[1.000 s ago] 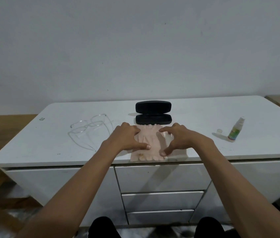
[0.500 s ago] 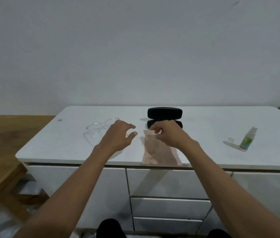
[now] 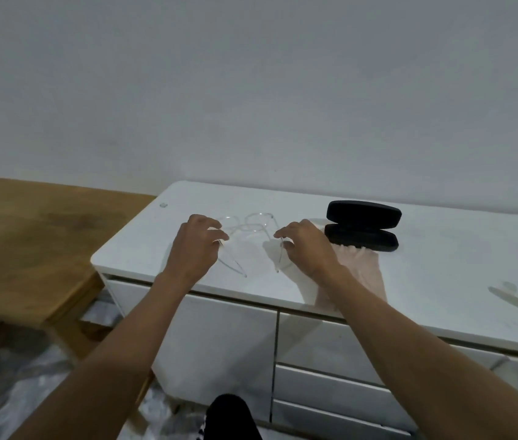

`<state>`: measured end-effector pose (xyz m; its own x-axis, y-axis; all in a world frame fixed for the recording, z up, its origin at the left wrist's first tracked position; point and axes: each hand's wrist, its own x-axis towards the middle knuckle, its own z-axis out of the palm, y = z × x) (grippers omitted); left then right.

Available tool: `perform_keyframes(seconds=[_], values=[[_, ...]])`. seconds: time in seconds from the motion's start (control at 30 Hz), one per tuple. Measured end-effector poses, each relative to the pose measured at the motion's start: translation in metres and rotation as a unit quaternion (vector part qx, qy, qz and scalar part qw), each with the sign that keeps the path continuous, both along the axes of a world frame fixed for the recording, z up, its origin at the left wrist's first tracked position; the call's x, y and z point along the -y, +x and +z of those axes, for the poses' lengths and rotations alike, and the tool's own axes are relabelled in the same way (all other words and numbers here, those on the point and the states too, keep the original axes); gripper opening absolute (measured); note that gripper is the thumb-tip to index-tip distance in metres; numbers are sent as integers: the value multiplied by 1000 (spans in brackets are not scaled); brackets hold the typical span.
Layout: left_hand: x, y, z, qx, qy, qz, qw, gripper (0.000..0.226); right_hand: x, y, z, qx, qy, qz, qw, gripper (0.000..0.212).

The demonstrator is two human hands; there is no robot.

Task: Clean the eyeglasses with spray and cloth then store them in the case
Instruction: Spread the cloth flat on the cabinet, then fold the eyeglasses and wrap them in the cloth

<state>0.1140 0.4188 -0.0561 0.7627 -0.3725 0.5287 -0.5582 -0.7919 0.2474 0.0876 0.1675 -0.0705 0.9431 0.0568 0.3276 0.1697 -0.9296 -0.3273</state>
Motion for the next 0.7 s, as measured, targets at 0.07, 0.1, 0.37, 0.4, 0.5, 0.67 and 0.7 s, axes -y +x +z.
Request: perform_keyframes(seconds=[0.07, 0.1, 0.37, 0.4, 0.5, 0.67, 0.7], values=[[1, 2, -6, 14, -20, -8, 1000, 15, -1, 2, -6, 24, 35, -12, 999, 29], [1, 3, -9, 23, -37, -8, 999, 14, -1, 2, -8, 37, 54, -16, 998, 28], [19, 16, 3, 15, -270, 34, 962, 18, 10, 5, 20, 132, 216, -52, 966, 15], [26, 17, 9, 3, -295, 40, 955, 18, 15, 4, 26, 134, 241, -55, 960, 13], [56, 17, 25, -24, -328, 34, 944, 17, 39, -7, 41, 128, 280, -69, 949, 12], [111, 1, 34, -136, -355, -28, 925, 13, 95, -49, 48, 142, 267, -133, 944, 14], [121, -3, 33, -146, -344, -40, 927, 12, 105, -58, 47, 140, 273, -145, 941, 15]])
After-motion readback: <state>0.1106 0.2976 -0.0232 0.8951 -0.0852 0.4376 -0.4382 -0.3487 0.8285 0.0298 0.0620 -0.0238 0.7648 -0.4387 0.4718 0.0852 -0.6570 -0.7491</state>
